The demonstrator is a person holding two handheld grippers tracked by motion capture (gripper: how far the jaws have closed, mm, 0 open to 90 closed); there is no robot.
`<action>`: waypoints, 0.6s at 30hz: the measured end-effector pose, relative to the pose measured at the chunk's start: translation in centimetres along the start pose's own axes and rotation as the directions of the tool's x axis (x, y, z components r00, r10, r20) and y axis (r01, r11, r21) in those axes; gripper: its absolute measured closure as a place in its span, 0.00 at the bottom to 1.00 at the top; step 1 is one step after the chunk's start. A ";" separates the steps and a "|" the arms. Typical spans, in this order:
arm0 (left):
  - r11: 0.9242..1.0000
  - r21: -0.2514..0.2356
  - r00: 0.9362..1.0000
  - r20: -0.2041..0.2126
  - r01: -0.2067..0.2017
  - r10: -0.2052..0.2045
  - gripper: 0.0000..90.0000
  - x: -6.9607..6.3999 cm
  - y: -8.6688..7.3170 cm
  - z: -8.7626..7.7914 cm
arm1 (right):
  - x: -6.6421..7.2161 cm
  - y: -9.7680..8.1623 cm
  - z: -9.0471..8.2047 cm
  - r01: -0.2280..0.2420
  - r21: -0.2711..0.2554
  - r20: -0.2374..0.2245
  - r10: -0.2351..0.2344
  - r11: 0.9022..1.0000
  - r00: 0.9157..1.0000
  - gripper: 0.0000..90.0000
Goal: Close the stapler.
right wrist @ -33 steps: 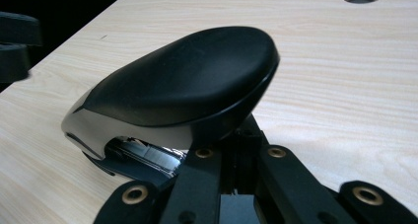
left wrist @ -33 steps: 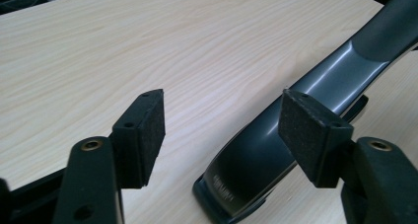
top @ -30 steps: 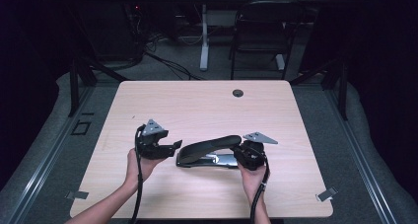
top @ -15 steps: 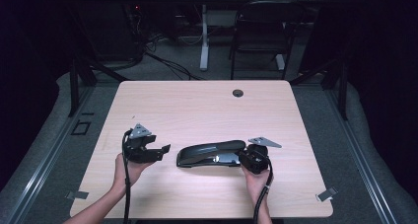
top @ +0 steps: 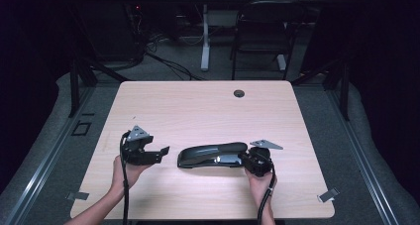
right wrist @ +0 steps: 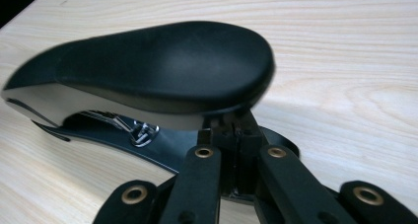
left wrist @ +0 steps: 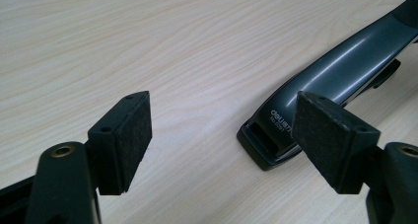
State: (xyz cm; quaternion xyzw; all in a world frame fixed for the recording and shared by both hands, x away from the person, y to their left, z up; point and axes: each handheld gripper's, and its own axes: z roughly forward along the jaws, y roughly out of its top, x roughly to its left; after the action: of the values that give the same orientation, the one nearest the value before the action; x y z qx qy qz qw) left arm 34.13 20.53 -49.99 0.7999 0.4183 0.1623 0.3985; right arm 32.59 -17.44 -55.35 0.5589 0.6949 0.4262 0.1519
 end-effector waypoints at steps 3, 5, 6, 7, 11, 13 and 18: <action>1.000 0.004 1.000 0.004 0.009 -0.009 0.24 0.2 -0.1 -0.2 | -0.2 0.1 -0.3 0.003 0.007 0.023 -0.003 1.000 1.000 1.00; 1.000 0.000 1.000 0.000 0.008 -0.008 0.22 0.3 -0.2 -0.3 | -0.3 0.2 -0.5 0.012 0.013 0.057 -0.012 1.000 0.998 1.00; 1.000 0.007 1.000 0.002 0.006 -0.006 0.22 0.3 -0.2 -0.4 | -0.5 0.4 -0.9 0.011 0.010 0.076 -0.012 1.000 0.997 1.00; 1.000 0.002 1.000 0.000 0.006 -0.006 0.22 0.3 -0.2 -0.5 | -0.7 0.6 -1.2 0.007 0.005 0.088 -0.008 1.000 0.996 1.00; 1.000 0.005 1.000 -0.007 0.009 -0.009 0.21 0.5 -0.4 -0.8 | -0.8 2.4 -3.2 0.052 -0.064 0.166 -0.040 0.997 0.985 1.00; 1.000 0.006 1.000 -0.008 0.014 -0.014 0.20 0.7 -0.5 -0.7 | -0.3 3.4 -4.0 0.086 -0.098 0.171 -0.068 0.992 0.983 1.00; 1.000 0.007 0.999 -0.023 0.022 -0.022 0.17 1.0 -0.9 -0.7 | 2.3 4.5 -3.5 0.206 -0.083 0.149 -0.193 0.975 0.970 1.00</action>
State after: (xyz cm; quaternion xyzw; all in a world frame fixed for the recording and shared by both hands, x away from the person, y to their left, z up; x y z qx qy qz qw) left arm 33.81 21.97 -50.27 0.7949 0.4321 0.1656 0.3924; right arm 32.30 -16.77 -49.24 0.5065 0.7135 0.4020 0.2696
